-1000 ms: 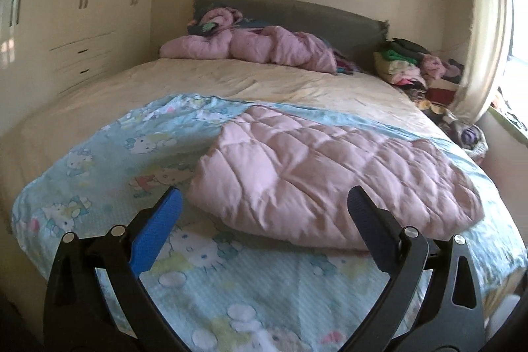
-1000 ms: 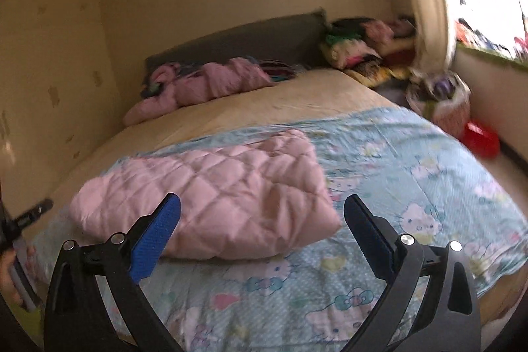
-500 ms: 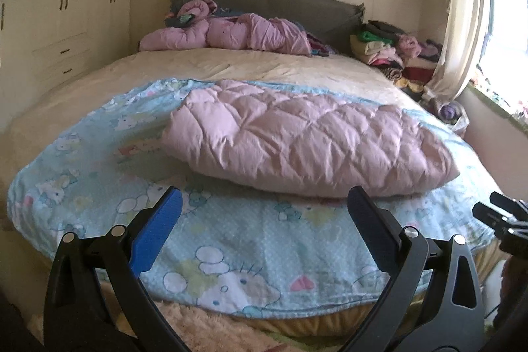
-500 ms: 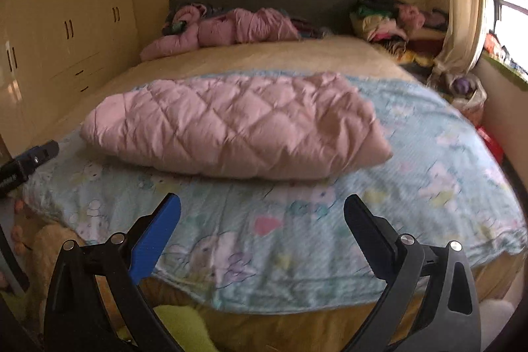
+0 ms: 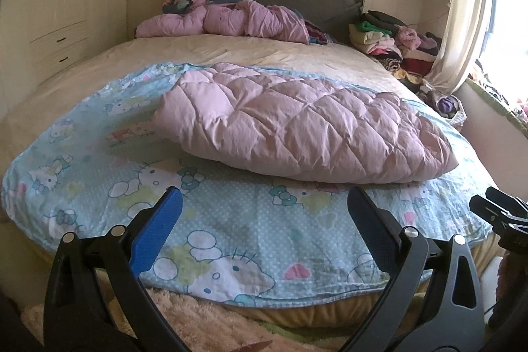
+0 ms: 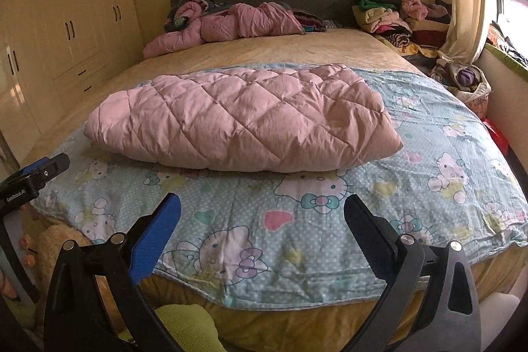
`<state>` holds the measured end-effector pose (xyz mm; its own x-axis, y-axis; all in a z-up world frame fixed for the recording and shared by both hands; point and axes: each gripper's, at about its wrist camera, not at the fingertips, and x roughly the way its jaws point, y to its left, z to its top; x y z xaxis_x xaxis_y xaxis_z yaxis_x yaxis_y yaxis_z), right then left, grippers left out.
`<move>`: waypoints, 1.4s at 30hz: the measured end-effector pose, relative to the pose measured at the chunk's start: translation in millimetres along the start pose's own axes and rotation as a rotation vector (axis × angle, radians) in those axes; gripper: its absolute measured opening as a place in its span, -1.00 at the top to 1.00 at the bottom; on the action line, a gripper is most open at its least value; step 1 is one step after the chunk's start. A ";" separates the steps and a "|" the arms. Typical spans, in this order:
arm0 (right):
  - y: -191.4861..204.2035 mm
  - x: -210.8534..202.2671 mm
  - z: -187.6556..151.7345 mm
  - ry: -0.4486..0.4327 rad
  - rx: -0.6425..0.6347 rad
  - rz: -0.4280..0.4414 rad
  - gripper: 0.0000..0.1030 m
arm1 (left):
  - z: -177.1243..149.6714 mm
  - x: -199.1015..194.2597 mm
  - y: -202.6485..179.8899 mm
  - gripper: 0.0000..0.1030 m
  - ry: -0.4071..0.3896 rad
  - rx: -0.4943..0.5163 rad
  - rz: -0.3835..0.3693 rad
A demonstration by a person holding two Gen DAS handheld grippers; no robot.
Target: Fold large clothes
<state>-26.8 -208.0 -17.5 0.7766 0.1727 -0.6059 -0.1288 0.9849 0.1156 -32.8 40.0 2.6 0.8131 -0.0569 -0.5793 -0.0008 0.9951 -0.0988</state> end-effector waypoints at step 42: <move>3.7 -2.6 -0.8 -0.007 -0.002 0.009 -0.92 | -0.8 -2.0 -0.3 -0.82 0.003 0.002 0.018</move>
<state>-29.8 -204.8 -16.2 0.7798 0.1814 -0.5992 -0.1371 0.9834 0.1191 -34.9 39.7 3.1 0.8114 -0.0389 -0.5832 -0.0147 0.9961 -0.0868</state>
